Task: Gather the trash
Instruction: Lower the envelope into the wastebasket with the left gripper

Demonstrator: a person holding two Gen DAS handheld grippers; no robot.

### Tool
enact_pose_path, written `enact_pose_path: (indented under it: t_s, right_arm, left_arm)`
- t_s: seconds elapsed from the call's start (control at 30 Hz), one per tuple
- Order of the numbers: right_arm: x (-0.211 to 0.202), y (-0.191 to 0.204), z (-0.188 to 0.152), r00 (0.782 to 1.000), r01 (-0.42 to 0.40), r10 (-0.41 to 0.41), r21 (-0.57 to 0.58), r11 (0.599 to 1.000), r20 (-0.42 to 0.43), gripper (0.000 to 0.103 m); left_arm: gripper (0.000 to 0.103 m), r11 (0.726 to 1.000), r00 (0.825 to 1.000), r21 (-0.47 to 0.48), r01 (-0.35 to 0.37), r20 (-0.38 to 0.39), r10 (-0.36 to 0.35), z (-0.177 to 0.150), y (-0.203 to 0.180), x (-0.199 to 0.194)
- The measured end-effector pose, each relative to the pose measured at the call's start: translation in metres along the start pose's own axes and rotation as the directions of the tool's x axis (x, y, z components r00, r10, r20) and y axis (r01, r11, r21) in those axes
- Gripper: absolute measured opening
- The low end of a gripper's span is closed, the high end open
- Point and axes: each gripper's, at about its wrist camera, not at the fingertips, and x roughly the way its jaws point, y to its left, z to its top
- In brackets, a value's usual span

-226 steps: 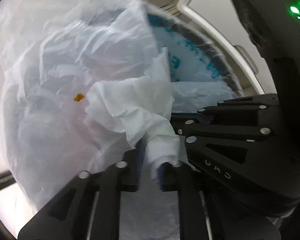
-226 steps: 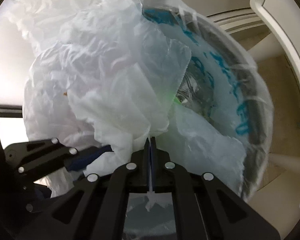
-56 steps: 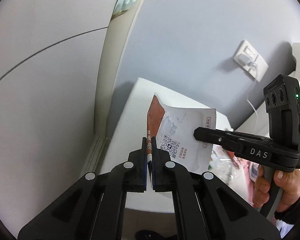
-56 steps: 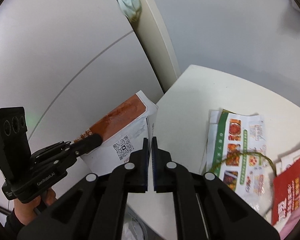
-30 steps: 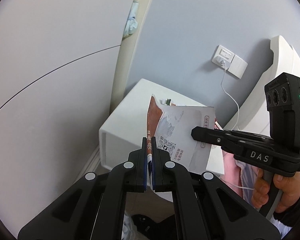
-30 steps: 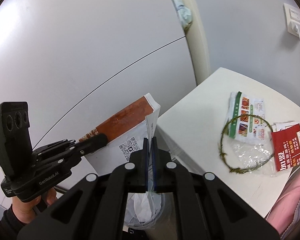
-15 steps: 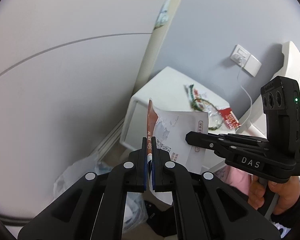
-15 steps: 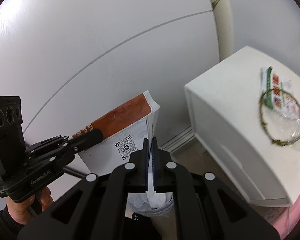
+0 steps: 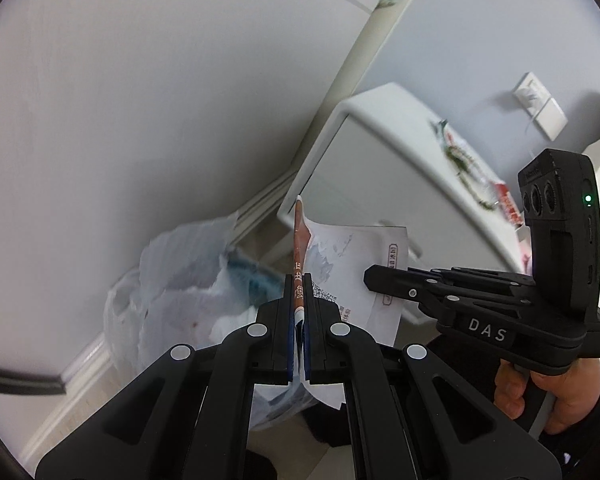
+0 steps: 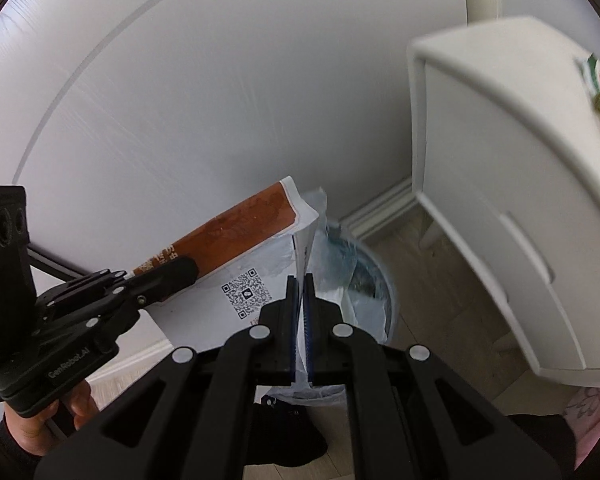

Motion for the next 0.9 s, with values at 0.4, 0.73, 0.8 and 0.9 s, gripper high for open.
enact_pose_path:
  t_s: [0.4,0.73,0.8,0.9]
  right_arm:
    - [0.076,-0.007,-0.019,0.991,0.014,-0.015,-0.012,1.0,-0.131,0.006]
    - [0.134,-0.014,-0.027,0.976,0.011,-0.02,-0.043,0.999,-0.215,0.005]
    - [0.147,-0.016,-0.03,0.974,0.016,-0.027,-0.052,0.998,-0.227,0.005]
    - [0.159,-0.018,-0.031,0.97,0.019,-0.033,-0.061,0.998,-0.239,0.005]
  left_arm:
    - [0.002,0.996,0.993,-0.093,-0.016,-0.114,0.005,-0.037,0.044,0.058]
    - [0.002,0.986,0.98,-0.156,-0.051,-0.197,0.02,-0.069,0.074,0.101]
    - [0.002,0.984,0.978,-0.173,-0.051,-0.207,0.015,-0.071,0.077,0.108]
    - [0.002,0.981,0.975,-0.182,-0.065,-0.22,0.024,-0.075,0.086,0.116]
